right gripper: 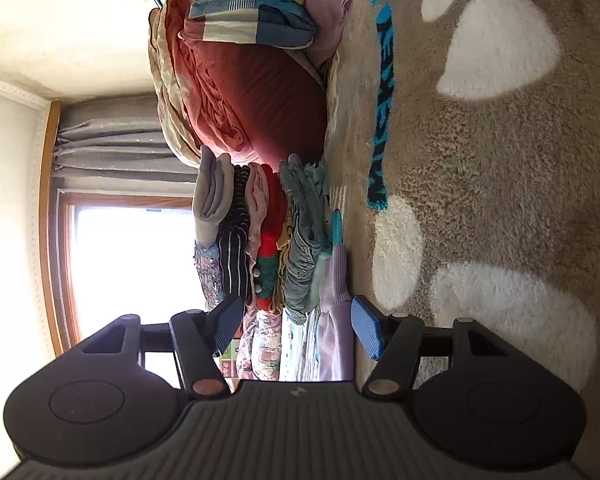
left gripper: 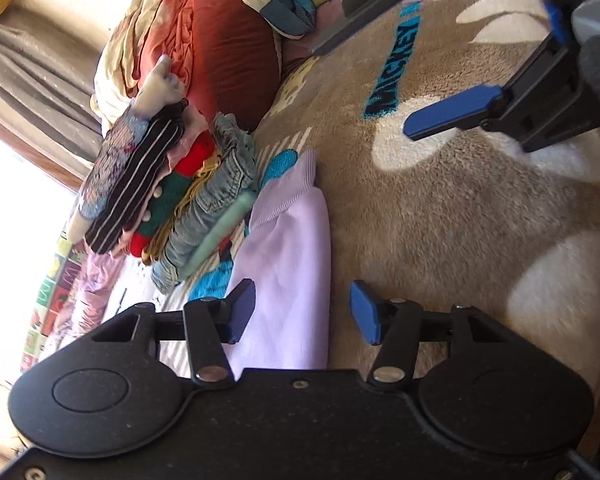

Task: Fold clothes
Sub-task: 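Close the left tool on the lilac sleeve cuff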

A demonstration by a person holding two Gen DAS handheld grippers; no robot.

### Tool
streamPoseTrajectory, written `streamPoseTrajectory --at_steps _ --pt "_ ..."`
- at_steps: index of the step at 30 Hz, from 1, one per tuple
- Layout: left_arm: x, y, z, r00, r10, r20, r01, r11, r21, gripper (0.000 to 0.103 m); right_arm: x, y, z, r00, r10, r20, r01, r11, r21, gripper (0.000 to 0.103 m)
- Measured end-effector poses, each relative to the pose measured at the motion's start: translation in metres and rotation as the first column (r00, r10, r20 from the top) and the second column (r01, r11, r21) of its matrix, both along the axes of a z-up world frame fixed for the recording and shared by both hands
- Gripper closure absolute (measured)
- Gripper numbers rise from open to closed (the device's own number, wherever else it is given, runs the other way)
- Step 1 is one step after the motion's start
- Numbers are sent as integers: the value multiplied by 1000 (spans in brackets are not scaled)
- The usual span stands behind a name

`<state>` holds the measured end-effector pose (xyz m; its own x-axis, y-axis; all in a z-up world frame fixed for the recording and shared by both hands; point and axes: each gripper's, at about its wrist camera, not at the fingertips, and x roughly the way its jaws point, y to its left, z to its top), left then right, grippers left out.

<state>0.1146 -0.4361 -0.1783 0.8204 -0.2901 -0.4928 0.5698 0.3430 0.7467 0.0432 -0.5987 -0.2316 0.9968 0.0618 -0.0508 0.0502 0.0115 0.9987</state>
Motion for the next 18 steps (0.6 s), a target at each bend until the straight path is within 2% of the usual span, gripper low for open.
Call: streamPoseTrajectory --at_steps 7,9,18 --pt "12 -41 -14 995 4 101 -12 997 82 63 -13 -12 -11 994 -106 15 105 992 67 43" --pt "17 -51 -17 993 11 114 -22 995 95 68 -15 -15 -13 992 -126 19 125 989 76 43" --pt "45 -81 -26 985 79 152 -100 986 134 75 -21 -23 -20 983 -182 28 178 978 105 43"
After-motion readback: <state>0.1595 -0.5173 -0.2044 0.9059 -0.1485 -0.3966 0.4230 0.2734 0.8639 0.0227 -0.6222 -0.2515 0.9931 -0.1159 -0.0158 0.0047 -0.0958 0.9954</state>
